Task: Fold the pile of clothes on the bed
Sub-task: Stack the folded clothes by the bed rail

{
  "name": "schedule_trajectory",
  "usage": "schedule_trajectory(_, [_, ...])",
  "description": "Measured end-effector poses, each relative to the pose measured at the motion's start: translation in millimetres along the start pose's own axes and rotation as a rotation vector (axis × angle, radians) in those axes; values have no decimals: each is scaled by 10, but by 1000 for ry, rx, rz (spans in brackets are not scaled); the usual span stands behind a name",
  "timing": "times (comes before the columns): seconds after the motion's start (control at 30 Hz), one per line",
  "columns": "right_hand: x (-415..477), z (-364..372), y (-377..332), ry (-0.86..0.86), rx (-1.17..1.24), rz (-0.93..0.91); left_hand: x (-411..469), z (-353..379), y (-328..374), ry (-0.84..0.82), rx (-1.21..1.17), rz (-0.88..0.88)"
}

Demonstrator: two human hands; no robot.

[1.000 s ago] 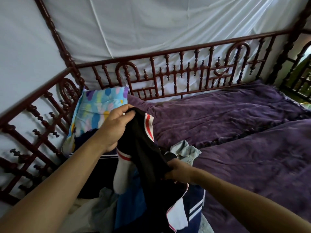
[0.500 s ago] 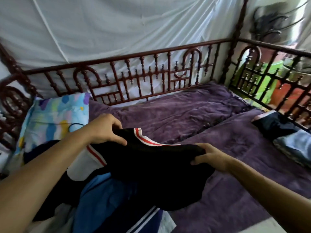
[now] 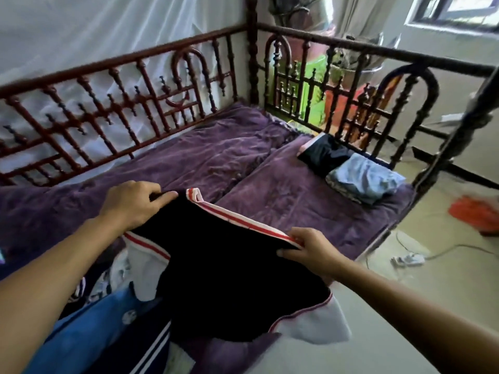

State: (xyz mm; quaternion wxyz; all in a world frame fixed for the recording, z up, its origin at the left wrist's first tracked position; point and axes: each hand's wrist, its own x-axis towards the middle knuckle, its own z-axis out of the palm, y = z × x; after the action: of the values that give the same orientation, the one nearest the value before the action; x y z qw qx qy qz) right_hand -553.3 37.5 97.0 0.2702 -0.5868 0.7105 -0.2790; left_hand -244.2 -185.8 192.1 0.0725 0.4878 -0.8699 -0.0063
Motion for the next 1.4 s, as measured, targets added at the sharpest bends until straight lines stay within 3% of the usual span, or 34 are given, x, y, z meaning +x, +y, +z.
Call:
schedule_trajectory(0.13, [225,-347,588,154,88,177,469,100,326,-140,69,182])
schedule_trajectory(0.23, [411,-527,949,119,166,251,925,403,490,-159,270,261])
schedule_trajectory(0.37, [714,-640,1300,61,174,283,1695,912,641,-104,105,92])
schedule_trajectory(0.53, [1131,-755,1671,117,150,280,2562,1482,888,-43,-161,-182])
schedule_trajectory(0.77, [1753,-951,2406,159,68,336,3431,2065,1379,-88,-105,-341])
schedule_trajectory(1.0, [2492,-1021,3628,151,66,549,4146,2795,1981,-60,-41,-384])
schedule_trajectory(1.2, [3018,-976,4603,96,-84,688,4865,3633,2756,-93,-179,-382])
schedule_trajectory(1.3, [3202,-942,4815,16,-200,649,5044,4013,2960,-106,-240,-352])
schedule_trajectory(1.4, [3332,-955,4751,-4,-340,468,4919,4128,2852,-110,-258,-373])
